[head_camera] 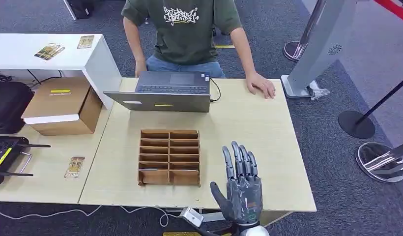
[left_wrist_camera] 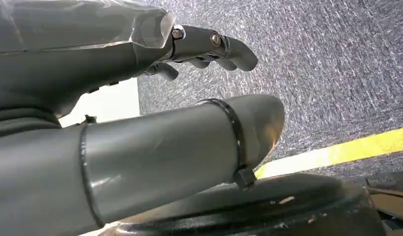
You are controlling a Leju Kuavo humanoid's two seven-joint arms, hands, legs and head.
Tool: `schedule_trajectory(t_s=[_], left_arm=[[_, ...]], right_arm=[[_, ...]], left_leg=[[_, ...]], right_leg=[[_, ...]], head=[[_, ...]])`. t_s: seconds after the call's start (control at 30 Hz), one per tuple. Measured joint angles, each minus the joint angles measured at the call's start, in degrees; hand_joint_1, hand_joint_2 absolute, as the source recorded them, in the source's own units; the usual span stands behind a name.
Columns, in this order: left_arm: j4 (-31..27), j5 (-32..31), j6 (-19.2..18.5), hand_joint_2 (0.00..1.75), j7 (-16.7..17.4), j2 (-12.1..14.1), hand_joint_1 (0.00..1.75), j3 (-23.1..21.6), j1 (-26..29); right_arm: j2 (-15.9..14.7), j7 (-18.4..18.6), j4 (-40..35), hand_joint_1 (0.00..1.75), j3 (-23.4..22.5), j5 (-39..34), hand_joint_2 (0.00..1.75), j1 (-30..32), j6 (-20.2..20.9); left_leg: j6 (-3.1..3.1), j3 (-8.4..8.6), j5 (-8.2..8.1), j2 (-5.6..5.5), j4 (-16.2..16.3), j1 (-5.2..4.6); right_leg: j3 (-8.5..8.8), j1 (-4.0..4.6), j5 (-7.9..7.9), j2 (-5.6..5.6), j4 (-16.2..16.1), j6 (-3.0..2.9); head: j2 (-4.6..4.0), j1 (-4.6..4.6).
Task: Pass the card to the sensor for recognition and then transmit it.
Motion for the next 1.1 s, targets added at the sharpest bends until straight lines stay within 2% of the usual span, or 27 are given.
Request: schedule_trajectory(t_s=[0.17, 0.37, 0.6, 0.93, 1.1], left_arm=[[-0.3, -0.2, -0.2, 0.00, 0.0, 0.0, 0.00, 0.0, 0.0], [-0.6, -0.3, -0.6, 0.00, 0.0, 0.0, 0.00, 0.0, 0.0], [-0.6, -0.3, -1.0, 0.00, -0.1, 0.0, 0.00, 0.0, 0.0], [-0.6, 0.9, 0.3, 0.00, -0.2, 0.0, 0.00, 1.0, 0.1], [-0.6, 0.9, 0.7, 0.00, -0.4, 0.0, 0.00, 1.0, 0.1]], right_arm=[[-1.0, 1.2, 1.9, 0.00, 3.4, 0.0, 1.75, -1.7, 0.4], [-1.1, -1.7, 4.8, 0.00, 4.6, 0.0, 1.75, -2.4, -0.3], [0.3, -6.9, 8.5, 0.00, 4.1, 0.0, 1.75, -2.7, -2.0], [5.1, -16.9, 15.0, 0.00, 0.9, 0.0, 1.75, -2.8, -3.3], [7.1, -19.5, 17.8, 0.00, -0.5, 0.0, 1.75, -3.8, -3.5]], left_leg=[[0.00, 0.02, 0.00, 0.00, 0.0, 0.00], [0.00, 0.01, 0.00, 0.00, 0.0, 0.00], [0.00, 0.01, 0.00, 0.00, 0.0, 0.00], [0.00, 0.02, 0.00, 0.02, 0.0, 0.01], [0.00, 0.02, 0.00, 0.01, 0.0, 0.00]], right_leg=[[0.00, 0.00, 0.00, 0.01, 0.0, 0.00], [-0.01, 0.00, 0.00, 0.01, 0.0, 0.00], [-0.01, 0.00, 0.00, 0.02, 0.0, 0.00], [-0.01, 0.01, 0.00, 0.03, 0.0, 0.00], [-0.01, 0.00, 0.00, 0.03, 0.0, 0.00]], head=[[0.00, 0.02], [0.00, 0.02], [0.00, 0.02], [0.00, 0.02], [0.00, 0.02]])
